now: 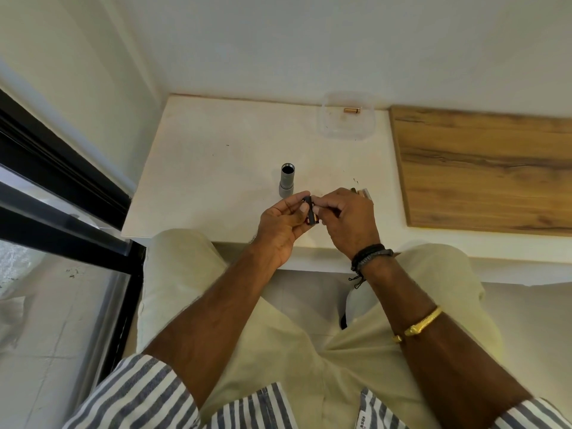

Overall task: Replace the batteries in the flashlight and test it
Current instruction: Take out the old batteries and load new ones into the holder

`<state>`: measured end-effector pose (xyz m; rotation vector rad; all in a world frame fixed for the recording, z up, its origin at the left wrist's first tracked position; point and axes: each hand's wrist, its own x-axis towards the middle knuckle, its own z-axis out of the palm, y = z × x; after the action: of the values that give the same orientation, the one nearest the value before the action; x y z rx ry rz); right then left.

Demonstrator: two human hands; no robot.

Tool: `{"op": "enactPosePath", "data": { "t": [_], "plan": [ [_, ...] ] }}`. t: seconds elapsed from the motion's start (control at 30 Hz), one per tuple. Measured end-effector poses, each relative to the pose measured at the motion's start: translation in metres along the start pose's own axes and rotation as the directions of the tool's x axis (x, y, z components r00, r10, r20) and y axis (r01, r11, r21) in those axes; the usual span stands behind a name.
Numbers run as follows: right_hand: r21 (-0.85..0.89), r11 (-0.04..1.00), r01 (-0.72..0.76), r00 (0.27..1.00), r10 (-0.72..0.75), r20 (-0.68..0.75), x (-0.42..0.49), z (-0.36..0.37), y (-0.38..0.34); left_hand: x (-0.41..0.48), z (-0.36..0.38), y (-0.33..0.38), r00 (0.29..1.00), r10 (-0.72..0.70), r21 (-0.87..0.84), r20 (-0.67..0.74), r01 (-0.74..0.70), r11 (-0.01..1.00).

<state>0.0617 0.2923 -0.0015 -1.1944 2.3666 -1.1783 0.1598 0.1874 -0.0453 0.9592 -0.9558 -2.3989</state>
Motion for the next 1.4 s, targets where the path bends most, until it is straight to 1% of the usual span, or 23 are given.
{"op": "enactPosePath", "data": {
  "t": [0.1,0.17,0.27,0.37,0.43,0.53,0.63,0.77,0.83,0.9,0.97,1.03,1.1,1.13,1.23,1.33,1.4],
  "plan": [
    [-0.011,1.0,-0.03,1.0,0.03,-0.007,0.001,0.001,0.002,-0.001,0.001,0.001,1.0,-0.01,-0.004,0.006,0.011,1.0],
    [0.022,0.997,-0.079,0.997,0.079,-0.024,0.003,0.0,0.005,-0.001,0.002,0.002,0.999,-0.034,-0.004,0.023,0.034,0.999],
    [0.178,0.965,-0.195,0.979,0.203,-0.026,0.007,-0.003,0.013,0.001,0.005,0.004,0.995,-0.077,-0.006,0.055,0.077,0.997],
    [0.322,0.912,-0.254,0.958,0.283,-0.045,0.015,-0.008,0.02,0.003,0.007,0.003,0.989,-0.128,-0.038,0.074,0.131,0.991],
    [0.414,0.869,-0.27,0.942,0.327,-0.074,0.025,-0.012,0.024,0.006,0.008,0.002,0.985,-0.153,-0.062,0.075,0.158,0.985],
    [0.511,0.81,-0.288,0.921,0.381,-0.086,0.046,-0.018,0.031,0.011,0.008,0.002,0.988,-0.151,-0.064,0.02,0.152,0.986],
    [0.55,0.781,-0.296,0.907,0.41,-0.094,0.073,-0.022,0.038,0.018,0.005,0.002,0.991,-0.128,-0.052,-0.033,0.126,0.991],
    [0.567,0.778,-0.269,0.895,0.42,-0.152,0.125,-0.028,0.05,0.025,0.003,0.005,0.989,-0.149,-0.064,-0.021,0.148,0.987],
    [0.514,0.818,-0.259,0.889,0.41,-0.204,0.155,-0.033,0.057,0.028,0.005,0.006,0.985,-0.174,-0.085,-0.003,0.173,0.981],
    [0.412,0.878,-0.246,0.892,0.371,-0.259,0.184,-0.037,0.065,0.029,0.007,0.007,0.981,-0.191,-0.119,0.016,0.191,0.974],
    [0.229,0.945,-0.235,0.91,0.297,-0.291,0.212,-0.04,0.075,0.031,0.007,0.007,0.98,-0.198,-0.147,0.018,0.198,0.969],
    [-0.021,0.97,-0.241,0.94,0.228,-0.254,0.236,-0.041,0.085,0.033,0.007,0.007,0.979,-0.202,-0.162,0.01,0.201,0.966],
    [-0.227,0.941,-0.249,0.96,0.21,-0.185,0.256,-0.04,0.095,0.035,0.005,0.004,0.979,-0.204,-0.161,0.003,0.202,0.966],
    [-0.285,0.924,-0.253,0.964,0.216,-0.156,0.264,-0.038,0.099,0.036,0.004,0.003,0.979,-0.204,-0.157,-0.002,0.201,0.967],
    [-0.391,0.885,-0.253,0.967,0.235,-0.094,0.278,-0.031,0.106,0.037,0.002,-0.001,0.98,-0.2,-0.148,-0.012,0.196,0.969],
    [-0.521,0.829,-0.201,0.973,0.23,-0.008,0.286,-0.023,0.11,0.037,0.001,-0.003,0.976,-0.216,-0.159,0.013,0.215,0.963],
    [-0.564,0.802,-0.197,0.972,0.236,-0.004,0.287,-0.021,0.111,0.035,0.002,-0.004,0.972,-0.234,-0.18,0.028,0.236,0.955]
  ]
}}
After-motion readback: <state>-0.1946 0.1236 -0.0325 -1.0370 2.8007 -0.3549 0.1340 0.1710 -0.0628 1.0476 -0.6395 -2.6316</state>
